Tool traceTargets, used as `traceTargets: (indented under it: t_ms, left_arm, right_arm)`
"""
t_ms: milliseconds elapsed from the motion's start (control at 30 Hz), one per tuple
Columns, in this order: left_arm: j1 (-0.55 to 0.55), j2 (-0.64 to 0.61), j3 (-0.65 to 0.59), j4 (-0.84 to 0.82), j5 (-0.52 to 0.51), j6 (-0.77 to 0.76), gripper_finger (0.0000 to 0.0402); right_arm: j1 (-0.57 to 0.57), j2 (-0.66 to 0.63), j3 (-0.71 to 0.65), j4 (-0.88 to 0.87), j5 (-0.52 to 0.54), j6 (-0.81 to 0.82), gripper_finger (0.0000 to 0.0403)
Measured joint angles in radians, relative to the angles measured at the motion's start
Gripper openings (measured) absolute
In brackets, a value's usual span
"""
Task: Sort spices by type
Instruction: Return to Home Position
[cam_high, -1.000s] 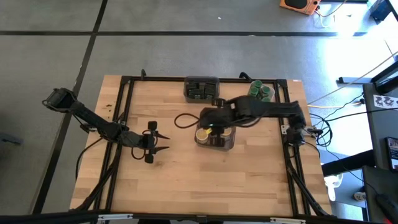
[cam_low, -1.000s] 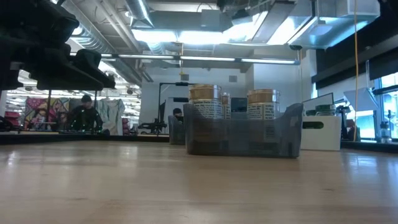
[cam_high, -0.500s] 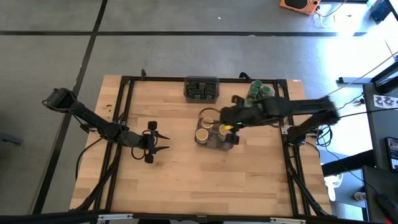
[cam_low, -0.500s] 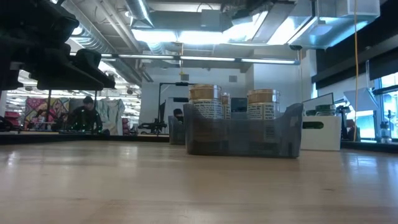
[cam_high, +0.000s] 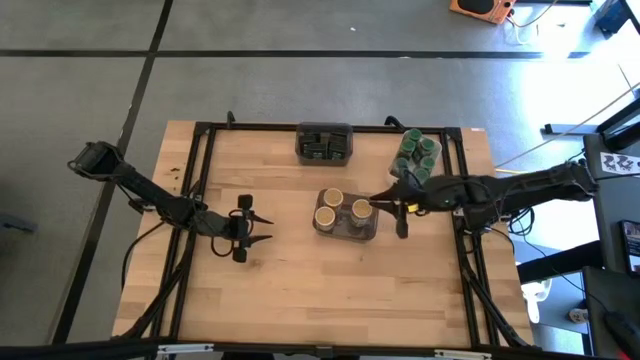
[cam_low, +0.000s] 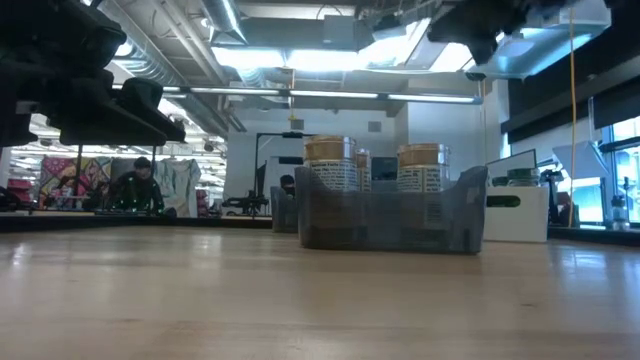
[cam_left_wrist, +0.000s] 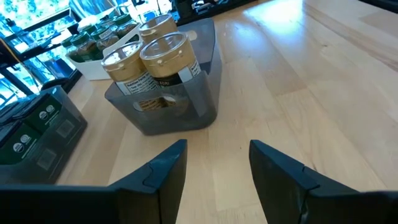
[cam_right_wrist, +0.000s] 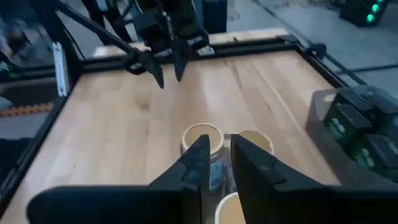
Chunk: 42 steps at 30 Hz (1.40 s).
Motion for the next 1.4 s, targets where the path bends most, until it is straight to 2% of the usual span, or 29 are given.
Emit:
traceTargets:
  t_ms: [233, 400, 667, 767, 933, 1400]
  left_arm:
    - [0.000, 0.000, 0.000, -0.001, 0.000, 0.000, 0.0170]
    - [0.000, 0.000, 0.000, -0.003, 0.000, 0.000, 0.0170]
    - [0.000, 0.000, 0.000, -0.022, 0.000, 0.001, 0.0170]
    - [0.000, 0.000, 0.000, -0.021, 0.000, 0.000, 0.0170]
    - [0.000, 0.000, 0.000, -0.021, 0.000, 0.000, 0.0170]
    - [0.000, 0.000, 0.001, -0.018, 0.000, -0.007, 0.0170]
  right_arm:
    - [0.000, -0.091, -0.287, 0.357, -0.039, -0.001, 0.0064]
    - [0.000, -0.131, -0.440, 0.597, -0.042, -0.002, 0.0064]
    - [0.000, -0.182, -0.611, 0.800, -0.040, -0.001, 0.0064]
    - [0.000, -0.240, -0.665, 0.843, -0.021, -0.001, 0.0064]
    - [0.000, -0.346, -0.734, 0.834, 0.028, 0.003, 0.0064]
    - [0.000, -0.661, -0.735, 0.542, 0.053, -0.028, 0.0064]
